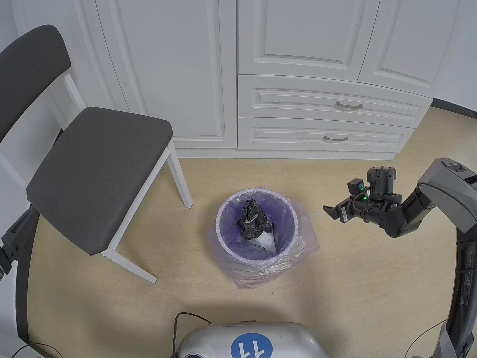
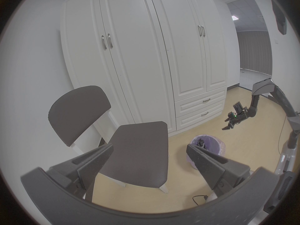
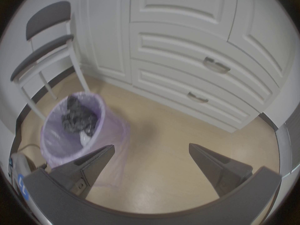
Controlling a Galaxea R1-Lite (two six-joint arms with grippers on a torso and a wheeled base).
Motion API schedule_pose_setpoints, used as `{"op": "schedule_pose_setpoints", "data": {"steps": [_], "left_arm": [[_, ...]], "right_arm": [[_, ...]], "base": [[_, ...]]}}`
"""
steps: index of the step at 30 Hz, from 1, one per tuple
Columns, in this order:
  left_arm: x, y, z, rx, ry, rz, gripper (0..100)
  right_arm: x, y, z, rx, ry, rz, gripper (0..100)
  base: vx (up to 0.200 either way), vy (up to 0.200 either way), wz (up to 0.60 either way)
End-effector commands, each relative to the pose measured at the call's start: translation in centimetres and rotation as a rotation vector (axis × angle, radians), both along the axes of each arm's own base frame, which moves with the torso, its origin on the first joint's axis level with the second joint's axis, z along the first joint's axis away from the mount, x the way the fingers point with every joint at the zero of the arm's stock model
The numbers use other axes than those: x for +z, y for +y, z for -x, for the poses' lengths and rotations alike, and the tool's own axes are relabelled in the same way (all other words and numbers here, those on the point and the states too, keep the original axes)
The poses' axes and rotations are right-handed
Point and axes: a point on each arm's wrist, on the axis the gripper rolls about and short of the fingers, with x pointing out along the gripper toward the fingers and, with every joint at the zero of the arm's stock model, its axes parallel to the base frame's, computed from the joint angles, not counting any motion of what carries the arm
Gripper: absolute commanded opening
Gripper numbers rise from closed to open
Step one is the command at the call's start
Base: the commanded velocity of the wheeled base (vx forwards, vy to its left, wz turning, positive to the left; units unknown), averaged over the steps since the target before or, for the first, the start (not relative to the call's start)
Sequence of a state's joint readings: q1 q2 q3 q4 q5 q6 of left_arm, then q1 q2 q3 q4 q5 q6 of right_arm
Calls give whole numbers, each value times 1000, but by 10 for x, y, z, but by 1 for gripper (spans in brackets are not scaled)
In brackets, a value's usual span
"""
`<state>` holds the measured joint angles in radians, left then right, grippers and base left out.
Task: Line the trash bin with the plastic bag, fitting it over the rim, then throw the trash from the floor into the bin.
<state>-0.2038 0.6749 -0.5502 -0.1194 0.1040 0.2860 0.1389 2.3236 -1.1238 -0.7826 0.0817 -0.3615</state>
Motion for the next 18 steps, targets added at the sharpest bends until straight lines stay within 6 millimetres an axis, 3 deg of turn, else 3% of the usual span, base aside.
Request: {"op": "schedule_pose_setpoints", "data": {"steps": [1,9,15,18], "left_arm": [[0,0,-2,0,8,-1,100],[-1,-1,-3,-1,11,-5,100],[-3,-1,-5,-2,23,-12,100],[-3,-1,-6,0,8,-17,100]], "right_arm": [[-47,13,9,80,122,73,100],[-88,36,12,143,245,98,100],[-88,40,0,194,372,54,100],[-86,41,-17,157,437,1,100]], "base": [[0,0,0],[0,0,0],[0,0,0],[0,0,0]]}}
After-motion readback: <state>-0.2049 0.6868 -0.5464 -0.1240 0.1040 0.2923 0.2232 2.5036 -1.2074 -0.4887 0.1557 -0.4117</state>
